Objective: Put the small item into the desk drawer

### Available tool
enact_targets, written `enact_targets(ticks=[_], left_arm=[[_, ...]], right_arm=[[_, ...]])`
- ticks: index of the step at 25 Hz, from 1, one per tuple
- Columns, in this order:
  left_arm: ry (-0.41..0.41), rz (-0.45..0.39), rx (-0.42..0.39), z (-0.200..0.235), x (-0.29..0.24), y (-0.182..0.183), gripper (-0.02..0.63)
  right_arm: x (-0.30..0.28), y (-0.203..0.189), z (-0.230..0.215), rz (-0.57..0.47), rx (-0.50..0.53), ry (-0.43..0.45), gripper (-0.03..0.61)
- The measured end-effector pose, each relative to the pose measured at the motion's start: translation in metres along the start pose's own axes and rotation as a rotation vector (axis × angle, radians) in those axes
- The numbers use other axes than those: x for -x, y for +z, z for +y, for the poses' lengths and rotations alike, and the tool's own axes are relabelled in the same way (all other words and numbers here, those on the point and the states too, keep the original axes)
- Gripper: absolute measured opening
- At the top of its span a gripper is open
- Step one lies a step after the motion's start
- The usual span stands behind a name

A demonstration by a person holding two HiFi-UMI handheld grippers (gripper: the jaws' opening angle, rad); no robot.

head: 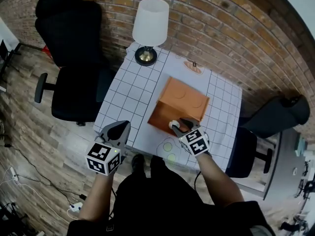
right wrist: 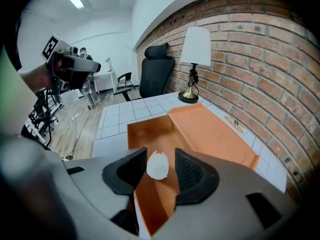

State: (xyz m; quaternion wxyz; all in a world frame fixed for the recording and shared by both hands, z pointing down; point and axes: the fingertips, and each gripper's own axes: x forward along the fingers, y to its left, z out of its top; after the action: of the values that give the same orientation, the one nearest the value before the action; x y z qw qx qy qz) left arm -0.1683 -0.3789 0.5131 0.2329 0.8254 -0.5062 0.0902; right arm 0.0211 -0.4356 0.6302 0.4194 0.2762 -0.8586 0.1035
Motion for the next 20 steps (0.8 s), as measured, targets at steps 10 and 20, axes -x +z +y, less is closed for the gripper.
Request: enact_targets(ticks=[10, 20], left_arm=[[-0.073, -0.049, -0.076, -0.018, 0.014, 0.025, 0.009], [-0.147, -0.072, -0.173, -0.042, 0.015, 0.048, 0.009]], right_arm=[[0.068, 0.018, 0.010, -0.142, -0.052, -0.097, 0.121], [0.158, 0.014, -0.005, -0.338, -0.246, -0.229, 0.043]])
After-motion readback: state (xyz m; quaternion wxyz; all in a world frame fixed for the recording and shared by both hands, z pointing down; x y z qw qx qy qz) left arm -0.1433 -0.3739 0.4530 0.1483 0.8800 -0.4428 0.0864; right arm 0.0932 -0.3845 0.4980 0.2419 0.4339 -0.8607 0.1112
